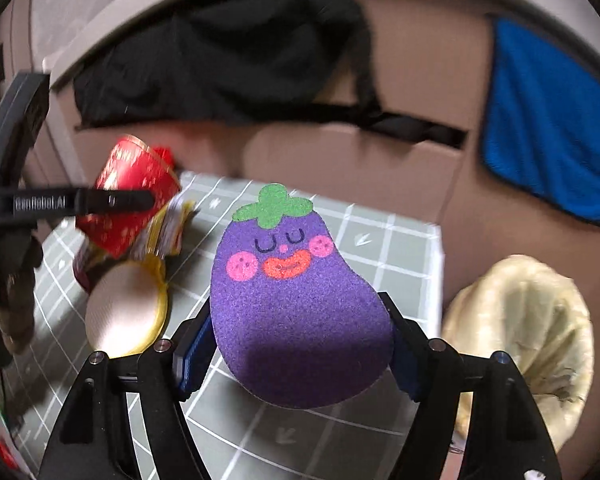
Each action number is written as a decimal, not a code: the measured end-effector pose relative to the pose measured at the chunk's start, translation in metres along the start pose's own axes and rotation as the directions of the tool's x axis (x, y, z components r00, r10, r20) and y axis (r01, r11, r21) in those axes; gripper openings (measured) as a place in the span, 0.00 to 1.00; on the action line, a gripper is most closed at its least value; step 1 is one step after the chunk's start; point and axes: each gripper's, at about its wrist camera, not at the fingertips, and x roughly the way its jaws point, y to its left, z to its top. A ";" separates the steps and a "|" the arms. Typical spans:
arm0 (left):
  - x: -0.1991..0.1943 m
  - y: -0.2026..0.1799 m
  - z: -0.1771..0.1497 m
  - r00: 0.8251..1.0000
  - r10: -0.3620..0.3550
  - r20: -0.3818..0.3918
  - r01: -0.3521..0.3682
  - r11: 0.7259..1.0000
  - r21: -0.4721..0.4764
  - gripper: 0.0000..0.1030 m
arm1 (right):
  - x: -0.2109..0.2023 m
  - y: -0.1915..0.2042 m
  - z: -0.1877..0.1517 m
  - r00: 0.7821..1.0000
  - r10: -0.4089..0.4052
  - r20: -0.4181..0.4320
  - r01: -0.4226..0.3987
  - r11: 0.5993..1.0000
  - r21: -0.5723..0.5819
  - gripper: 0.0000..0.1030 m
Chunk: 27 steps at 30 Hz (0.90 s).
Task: Collect trash
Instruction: 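Carry the red cup and eggplant sponge over the yellow-lined bin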
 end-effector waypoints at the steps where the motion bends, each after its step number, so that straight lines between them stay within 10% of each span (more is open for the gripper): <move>1: -0.003 -0.011 0.000 1.000 -0.006 0.011 0.006 1.000 0.008 0.56 | -0.008 -0.006 0.002 1.000 -0.010 0.014 0.009 1.000 0.010 0.68; 27: 0.012 -0.292 -0.009 0.983 -0.067 0.170 0.027 0.974 0.224 0.56 | -0.170 -0.229 -0.014 0.941 -0.213 0.263 0.166 0.968 0.190 0.68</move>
